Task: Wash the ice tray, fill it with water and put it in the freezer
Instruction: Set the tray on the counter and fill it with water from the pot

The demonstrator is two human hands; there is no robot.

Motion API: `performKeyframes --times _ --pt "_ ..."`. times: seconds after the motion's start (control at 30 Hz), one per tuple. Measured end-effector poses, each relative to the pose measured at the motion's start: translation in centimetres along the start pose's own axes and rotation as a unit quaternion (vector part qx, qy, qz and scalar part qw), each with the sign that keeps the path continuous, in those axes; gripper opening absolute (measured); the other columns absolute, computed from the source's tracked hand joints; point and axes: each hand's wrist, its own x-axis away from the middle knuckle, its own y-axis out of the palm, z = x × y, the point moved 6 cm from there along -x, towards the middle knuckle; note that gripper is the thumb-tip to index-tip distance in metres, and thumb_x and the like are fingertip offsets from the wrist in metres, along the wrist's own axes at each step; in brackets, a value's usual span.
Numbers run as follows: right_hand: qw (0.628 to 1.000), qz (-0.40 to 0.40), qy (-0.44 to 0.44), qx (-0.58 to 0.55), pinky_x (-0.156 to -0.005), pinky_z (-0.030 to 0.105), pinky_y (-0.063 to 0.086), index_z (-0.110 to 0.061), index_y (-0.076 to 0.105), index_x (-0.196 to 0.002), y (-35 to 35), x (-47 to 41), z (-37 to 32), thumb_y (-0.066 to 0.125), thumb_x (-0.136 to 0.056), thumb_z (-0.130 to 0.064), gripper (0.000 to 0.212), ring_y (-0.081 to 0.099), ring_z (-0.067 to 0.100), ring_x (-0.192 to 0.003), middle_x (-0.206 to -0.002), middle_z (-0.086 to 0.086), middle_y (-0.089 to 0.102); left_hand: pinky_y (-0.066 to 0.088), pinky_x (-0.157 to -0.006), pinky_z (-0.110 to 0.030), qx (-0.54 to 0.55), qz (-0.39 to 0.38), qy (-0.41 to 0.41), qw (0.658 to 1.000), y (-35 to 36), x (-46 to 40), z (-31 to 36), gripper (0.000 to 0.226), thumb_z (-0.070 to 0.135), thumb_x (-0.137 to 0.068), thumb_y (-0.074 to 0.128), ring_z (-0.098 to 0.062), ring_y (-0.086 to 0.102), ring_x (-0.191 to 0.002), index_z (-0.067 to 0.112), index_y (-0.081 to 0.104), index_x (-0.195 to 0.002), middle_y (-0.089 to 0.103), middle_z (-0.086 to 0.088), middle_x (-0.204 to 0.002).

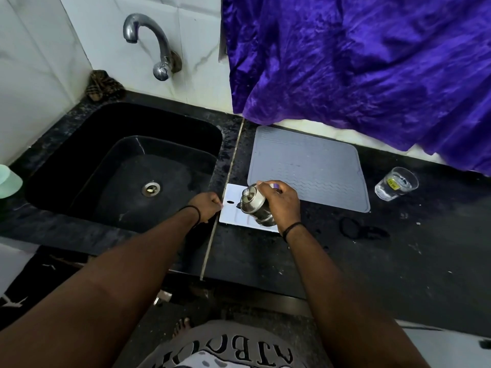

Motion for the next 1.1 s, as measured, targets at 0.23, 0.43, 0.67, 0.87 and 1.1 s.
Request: performKeyframes --times 0.23,0.43,0.67,0.87,1.1 --pt "1.000 -0.002 -0.005 0.014 -0.073 0.031 0.058 -0.039 0.073 -0.080 0.1 -0.4 0.4 0.069 -0.062 -0.061 0.028 0.068 0.007 -0.073 -0.074 -0.016 0.072 0.052 -0.054 -0.033 0.001 0.003 0.005 1.000 -0.1 0.2 0.2 0.023 0.018 -0.090 0.059 -0.024 0.056 -0.072 0.019 0.051 -0.069 0.057 -0.011 -0.080" --pt "1.000 -0.002 -0.009 0.014 -0.072 0.030 0.058 -0.040 0.072 -0.080 0.2 -0.2 0.2 0.068 -0.063 -0.062 0.028 0.067 0.003 -0.069 -0.073 -0.017 0.071 0.051 -0.054 -0.032 0.010 0.000 0.005 1.000 0.1 0.2 0.2 0.014 0.018 -0.091 0.058 -0.024 0.056 -0.074 0.014 0.055 -0.078 0.057 -0.012 -0.082" --pt "1.000 -0.002 -0.007 0.009 -0.067 0.026 0.056 -0.040 0.072 -0.081 0.2 0.0 -0.1 0.069 -0.063 -0.062 0.029 0.066 0.002 -0.067 -0.072 -0.016 0.072 0.051 -0.054 -0.032 0.009 0.001 0.005 1.000 0.0 0.2 0.2 0.016 0.018 -0.091 0.058 -0.024 0.057 -0.074 0.015 0.054 -0.075 0.058 -0.011 -0.082" --pt "0.998 0.006 0.024 -0.062 -0.063 0.024 0.053 -0.030 0.074 -0.072 -1.0 0.2 0.3 0.075 -0.068 -0.045 0.015 0.067 0.006 -0.066 -0.071 -0.009 0.073 0.050 -0.053 -0.031 0.010 -0.002 -0.005 1.000 0.2 -0.2 0.0 0.013 0.021 -0.092 0.056 -0.024 0.057 -0.076 0.011 0.057 -0.084 0.057 -0.012 -0.082" --pt "0.991 0.021 0.066 -0.114 -0.060 0.025 0.054 -0.016 0.072 -0.075 -3.1 0.4 1.3 0.078 -0.077 -0.029 0.014 0.068 0.015 -0.068 -0.075 0.001 0.073 0.050 -0.047 -0.026 -0.014 -0.006 -0.014 1.000 0.5 -1.2 -0.4 0.020 0.031 -0.092 0.057 -0.021 0.056 -0.067 0.014 0.058 -0.081 0.055 -0.005 -0.072"
